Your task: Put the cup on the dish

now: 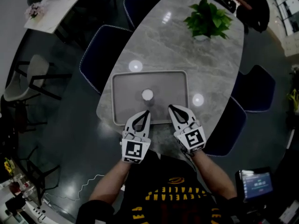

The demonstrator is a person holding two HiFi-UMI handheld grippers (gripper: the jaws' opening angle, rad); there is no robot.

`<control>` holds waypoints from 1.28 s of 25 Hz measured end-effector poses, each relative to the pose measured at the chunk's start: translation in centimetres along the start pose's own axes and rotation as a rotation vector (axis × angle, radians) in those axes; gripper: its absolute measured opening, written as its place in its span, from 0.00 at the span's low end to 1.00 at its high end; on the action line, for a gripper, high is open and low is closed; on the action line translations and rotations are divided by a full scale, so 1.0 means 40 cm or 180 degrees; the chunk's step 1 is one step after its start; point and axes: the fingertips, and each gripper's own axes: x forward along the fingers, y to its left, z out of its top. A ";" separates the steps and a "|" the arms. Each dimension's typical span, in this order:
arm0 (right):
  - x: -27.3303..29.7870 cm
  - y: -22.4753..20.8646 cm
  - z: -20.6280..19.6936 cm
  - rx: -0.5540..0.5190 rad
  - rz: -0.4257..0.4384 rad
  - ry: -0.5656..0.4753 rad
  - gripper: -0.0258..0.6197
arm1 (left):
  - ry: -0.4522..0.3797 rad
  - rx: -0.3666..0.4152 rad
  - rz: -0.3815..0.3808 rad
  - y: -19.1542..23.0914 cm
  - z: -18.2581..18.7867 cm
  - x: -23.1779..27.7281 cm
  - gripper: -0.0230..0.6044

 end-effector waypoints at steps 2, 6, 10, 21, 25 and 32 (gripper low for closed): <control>-0.023 0.008 0.020 0.0024 0.0006 -0.0090 0.05 | -0.0003 -0.0082 0.0012 -0.025 0.015 -0.013 0.04; -0.071 0.016 0.050 0.0116 -0.0002 -0.0247 0.05 | -0.0067 -0.0032 0.0072 -0.076 0.048 -0.039 0.04; -0.120 0.026 0.077 0.0129 0.0005 -0.0386 0.05 | -0.0127 -0.0052 0.0092 -0.133 0.067 -0.070 0.04; -0.310 0.065 0.113 0.0267 -0.0075 -0.0526 0.05 | -0.0286 -0.0369 0.0220 -0.250 0.131 -0.177 0.04; -0.370 0.078 0.114 0.0246 -0.0044 -0.0605 0.05 | -0.0377 -0.0351 0.0178 -0.314 0.160 -0.197 0.04; -0.482 0.110 0.121 0.0156 -0.0034 -0.0695 0.05 | -0.0447 -0.0352 0.0242 -0.408 0.159 -0.259 0.04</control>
